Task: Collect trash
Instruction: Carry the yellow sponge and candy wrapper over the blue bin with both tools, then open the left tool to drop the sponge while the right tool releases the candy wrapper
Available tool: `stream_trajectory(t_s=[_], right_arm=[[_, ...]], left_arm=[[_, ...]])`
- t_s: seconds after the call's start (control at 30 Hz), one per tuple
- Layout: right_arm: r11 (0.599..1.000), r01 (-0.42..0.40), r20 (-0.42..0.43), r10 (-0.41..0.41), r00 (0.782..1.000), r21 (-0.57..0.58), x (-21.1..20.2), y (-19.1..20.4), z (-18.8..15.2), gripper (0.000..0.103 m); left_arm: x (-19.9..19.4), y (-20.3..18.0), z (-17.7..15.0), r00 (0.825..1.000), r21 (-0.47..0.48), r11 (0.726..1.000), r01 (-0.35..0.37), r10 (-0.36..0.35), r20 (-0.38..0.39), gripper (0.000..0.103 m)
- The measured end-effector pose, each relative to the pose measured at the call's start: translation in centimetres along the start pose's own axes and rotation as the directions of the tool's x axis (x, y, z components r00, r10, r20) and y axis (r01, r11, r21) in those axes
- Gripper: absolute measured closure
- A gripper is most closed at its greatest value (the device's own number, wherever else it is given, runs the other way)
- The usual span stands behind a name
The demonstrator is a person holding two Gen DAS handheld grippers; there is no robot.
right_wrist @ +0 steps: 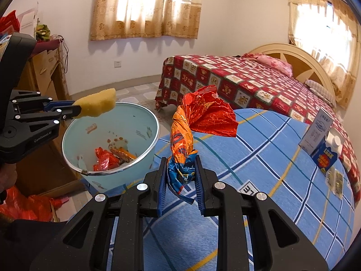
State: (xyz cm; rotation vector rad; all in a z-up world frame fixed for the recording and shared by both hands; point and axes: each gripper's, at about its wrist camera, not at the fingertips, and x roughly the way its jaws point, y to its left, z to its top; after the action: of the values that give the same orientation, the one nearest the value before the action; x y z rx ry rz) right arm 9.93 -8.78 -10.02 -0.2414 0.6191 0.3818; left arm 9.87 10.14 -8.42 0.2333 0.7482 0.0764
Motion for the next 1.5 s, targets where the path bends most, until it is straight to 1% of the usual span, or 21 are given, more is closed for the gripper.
stream_trajectory(t_s=[0.33,0.73,1.17,1.5], right_arm=[[0.999,-0.028,0.002,0.028,1.0,-0.022,0.7,1.2,0.6,0.08],[0.996,-0.067,0.009,0.067,0.998,-0.057,1.7,3.3,2.1,0.08],[0.991,-0.104,0.005,0.104,0.995,-0.088,2.7,5.1,3.3,0.08],[0.988,-0.116,0.005,0.117,0.993,-0.105,3.8,6.2,4.9,0.08]], left_arm=[[0.8,2.1,-0.5,0.999,-0.032,0.999,-0.038,0.037,-0.025,0.093],[0.9,3.8,-1.0,0.997,-0.053,0.996,-0.071,0.069,-0.033,0.093],[0.6,5.5,-1.5,0.995,-0.068,0.993,-0.099,0.097,-0.033,0.093],[0.2,6.1,-1.3,0.992,-0.082,0.989,-0.127,0.126,-0.015,0.093]])
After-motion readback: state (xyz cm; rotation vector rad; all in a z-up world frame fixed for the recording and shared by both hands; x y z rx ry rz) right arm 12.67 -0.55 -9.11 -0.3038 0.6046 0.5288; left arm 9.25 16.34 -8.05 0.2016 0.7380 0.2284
